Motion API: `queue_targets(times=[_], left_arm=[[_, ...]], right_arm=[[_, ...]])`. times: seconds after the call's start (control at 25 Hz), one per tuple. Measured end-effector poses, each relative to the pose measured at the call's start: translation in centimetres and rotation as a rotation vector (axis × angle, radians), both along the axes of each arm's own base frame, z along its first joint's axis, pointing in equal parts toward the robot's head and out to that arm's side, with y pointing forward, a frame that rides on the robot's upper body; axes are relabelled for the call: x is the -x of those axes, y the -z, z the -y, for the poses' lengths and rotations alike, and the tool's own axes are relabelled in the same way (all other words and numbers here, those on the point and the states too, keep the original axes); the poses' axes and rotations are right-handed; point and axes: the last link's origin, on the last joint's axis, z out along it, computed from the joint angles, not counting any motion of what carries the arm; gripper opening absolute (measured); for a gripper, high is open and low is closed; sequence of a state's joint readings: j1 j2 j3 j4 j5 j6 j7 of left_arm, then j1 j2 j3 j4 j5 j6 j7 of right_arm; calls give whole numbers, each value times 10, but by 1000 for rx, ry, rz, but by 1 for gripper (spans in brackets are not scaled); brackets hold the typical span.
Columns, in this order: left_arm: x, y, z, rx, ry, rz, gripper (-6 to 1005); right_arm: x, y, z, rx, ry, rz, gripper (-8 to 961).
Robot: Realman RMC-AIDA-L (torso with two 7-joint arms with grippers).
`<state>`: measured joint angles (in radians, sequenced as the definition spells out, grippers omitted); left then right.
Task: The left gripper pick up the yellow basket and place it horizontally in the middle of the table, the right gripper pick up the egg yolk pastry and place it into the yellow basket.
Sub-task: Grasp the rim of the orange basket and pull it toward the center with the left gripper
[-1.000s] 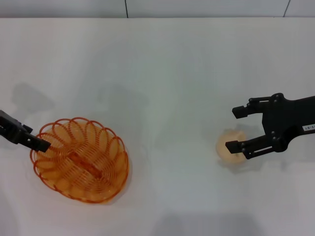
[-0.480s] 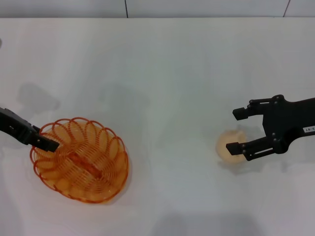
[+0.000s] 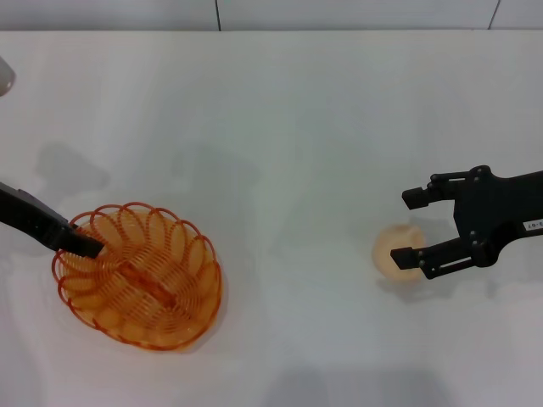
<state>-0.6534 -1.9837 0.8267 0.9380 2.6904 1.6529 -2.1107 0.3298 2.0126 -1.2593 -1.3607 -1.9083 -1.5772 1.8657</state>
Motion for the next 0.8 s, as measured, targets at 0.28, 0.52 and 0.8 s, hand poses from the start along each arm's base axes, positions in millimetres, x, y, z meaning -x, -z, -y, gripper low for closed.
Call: queue_targets(times=[0.28, 0.52, 0.8], left_arm=[[3, 5, 2, 8, -8, 3, 378], [3, 6, 2, 12, -1, 7, 361], [3, 6, 1, 11, 2, 2, 272]], right_arm=[[0, 0, 0, 0, -1, 0, 874], [0, 0, 0, 1, -2, 0, 874], [0, 0, 0, 1, 0, 0, 874]])
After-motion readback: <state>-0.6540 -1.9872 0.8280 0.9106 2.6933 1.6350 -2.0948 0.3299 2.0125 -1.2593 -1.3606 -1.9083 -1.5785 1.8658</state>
